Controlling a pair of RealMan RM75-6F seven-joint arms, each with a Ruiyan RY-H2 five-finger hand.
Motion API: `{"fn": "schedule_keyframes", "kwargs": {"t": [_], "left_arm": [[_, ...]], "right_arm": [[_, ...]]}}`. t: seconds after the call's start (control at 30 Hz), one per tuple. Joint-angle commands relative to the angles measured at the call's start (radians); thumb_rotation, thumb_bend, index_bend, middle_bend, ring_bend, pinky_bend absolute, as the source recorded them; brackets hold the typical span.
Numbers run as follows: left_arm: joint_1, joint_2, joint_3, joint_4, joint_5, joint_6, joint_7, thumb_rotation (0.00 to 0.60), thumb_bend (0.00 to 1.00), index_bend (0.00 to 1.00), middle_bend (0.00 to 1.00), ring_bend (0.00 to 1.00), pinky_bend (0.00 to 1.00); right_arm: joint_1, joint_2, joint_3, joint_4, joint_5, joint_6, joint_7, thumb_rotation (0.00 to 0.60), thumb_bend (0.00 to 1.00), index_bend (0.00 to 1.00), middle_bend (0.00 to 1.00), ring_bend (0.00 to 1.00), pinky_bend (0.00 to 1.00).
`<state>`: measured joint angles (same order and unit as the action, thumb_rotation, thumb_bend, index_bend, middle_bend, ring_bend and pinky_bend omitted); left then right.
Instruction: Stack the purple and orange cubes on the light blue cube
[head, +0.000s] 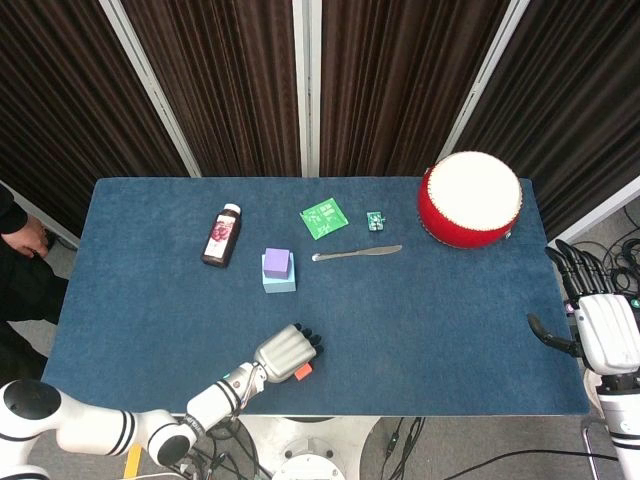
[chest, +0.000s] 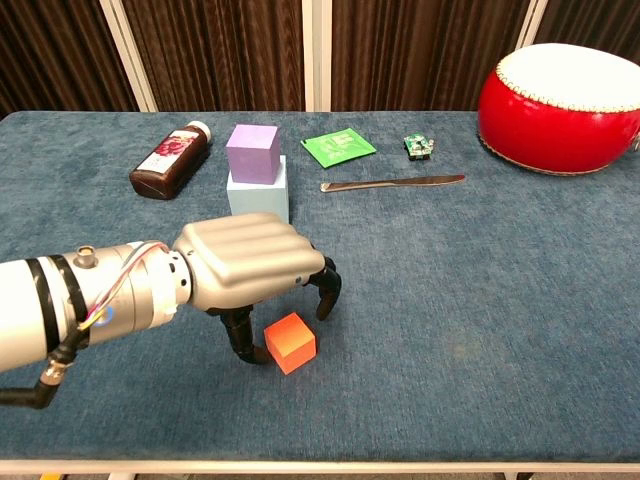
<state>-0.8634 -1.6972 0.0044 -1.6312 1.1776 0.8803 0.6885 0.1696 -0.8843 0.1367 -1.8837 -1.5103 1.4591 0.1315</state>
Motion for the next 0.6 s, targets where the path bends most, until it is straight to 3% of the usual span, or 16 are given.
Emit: {"fn": "schedule_keyframes", "kwargs": {"t": [0.03, 0.6], "left_arm": [[0.002, 0.0, 0.004, -0.002, 0.007, 0.003, -0.004, 0.6, 0.19, 0.48, 0.42, 0.35, 0.42], [0.007, -0.013, 0.014, 0.02, 0.001, -0.002, -0.014, 0.6, 0.22, 0.56, 0.42, 0.35, 0.42]], "right_arm": [[0.0, 0.0, -0.001, -0.001, -0.001, 0.0, -0.002, 0.6, 0.21, 0.0, 0.0, 0.0, 0.0], [0.003, 0.001, 0.002, -0.002, 0.007, -0.007, 0.0, 0.6, 0.22, 0.0, 0.0, 0.0, 0.0]]}}
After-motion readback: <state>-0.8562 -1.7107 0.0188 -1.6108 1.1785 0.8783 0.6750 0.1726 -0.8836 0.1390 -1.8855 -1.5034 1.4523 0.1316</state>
